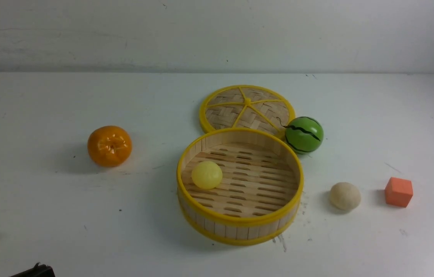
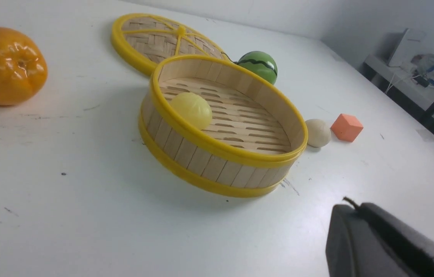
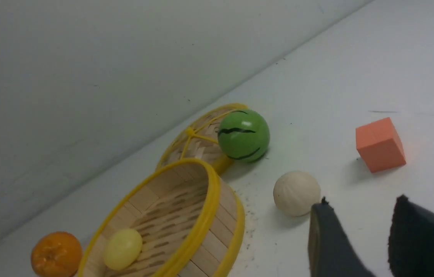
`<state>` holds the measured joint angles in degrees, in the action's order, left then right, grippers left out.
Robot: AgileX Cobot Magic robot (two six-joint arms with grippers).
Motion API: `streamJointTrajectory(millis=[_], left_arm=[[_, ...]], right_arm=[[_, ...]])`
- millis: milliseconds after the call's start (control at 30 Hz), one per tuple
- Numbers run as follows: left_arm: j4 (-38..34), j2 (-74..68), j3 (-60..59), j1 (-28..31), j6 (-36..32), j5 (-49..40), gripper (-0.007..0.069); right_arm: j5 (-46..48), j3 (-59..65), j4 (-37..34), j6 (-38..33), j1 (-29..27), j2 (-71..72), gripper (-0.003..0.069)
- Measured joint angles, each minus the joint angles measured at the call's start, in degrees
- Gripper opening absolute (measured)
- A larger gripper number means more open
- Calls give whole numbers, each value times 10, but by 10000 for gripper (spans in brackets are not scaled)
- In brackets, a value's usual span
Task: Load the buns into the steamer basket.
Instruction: Use the right arm to grab a steamed stuffed bun
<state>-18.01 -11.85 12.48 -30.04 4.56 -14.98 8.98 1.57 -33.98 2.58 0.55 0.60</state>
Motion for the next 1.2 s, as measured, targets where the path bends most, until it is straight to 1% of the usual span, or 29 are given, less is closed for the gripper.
streamJointTrajectory(millis=[200,333,467,500,567,600,633,667,700,733,767,800,833,867,900,967,1067,1200], left_arm=[[0,1,0,0,0,6,-13],[0,1,0,0,0,30,-13],[-2,1,0,0,0,38,-13],[-2,1,0,0,0,39,-13],[-2,1,0,0,0,39,-13],[-2,1,0,0,0,39,-13],[-2,1,-1,0,0,39,-13],[-2,1,-1,0,0,39,-13],[-2,1,-1,0,0,37,-13],[-2,1,-1,0,0,32,-13],[-2,1,-1,0,0,29,-13],[-2,1,-1,0,0,28,-13],[-2,1,-1,0,0,20,-13],[-2,1,-1,0,0,20,-13],[-2,1,-1,0,0,14,-13],[-2,1,-1,0,0,6,-13],[-2,1,-1,0,0,2,-11],[-2,1,-1,0,0,1,-8]], right_arm=[[1,0,-13,-3,0,0,241],[6,0,-13,-3,0,0,235],[41,-27,-13,-4,0,-2,190],[72,-71,-6,-12,0,-19,148],[120,-135,16,-30,0,-65,98],[120,-135,16,-30,0,-65,98],[186,-200,44,-48,0,-119,60],[186,-208,48,-50,0,-126,57],[251,-273,82,-62,0,-181,29],[287,-306,101,-66,0,-217,20],[315,-331,117,-68,0,-246,15],[322,-337,121,-68,0,-253,13],[375,-379,150,-69,0,-315,10],[380,-388,156,-69,0,-321,9],[406,-415,176,-69,0,-364,9],[436,-443,192,-69,0,-418,9],[446,-467,195,-69,0,-480,9],[446,-475,193,-69,0,-528,9]])
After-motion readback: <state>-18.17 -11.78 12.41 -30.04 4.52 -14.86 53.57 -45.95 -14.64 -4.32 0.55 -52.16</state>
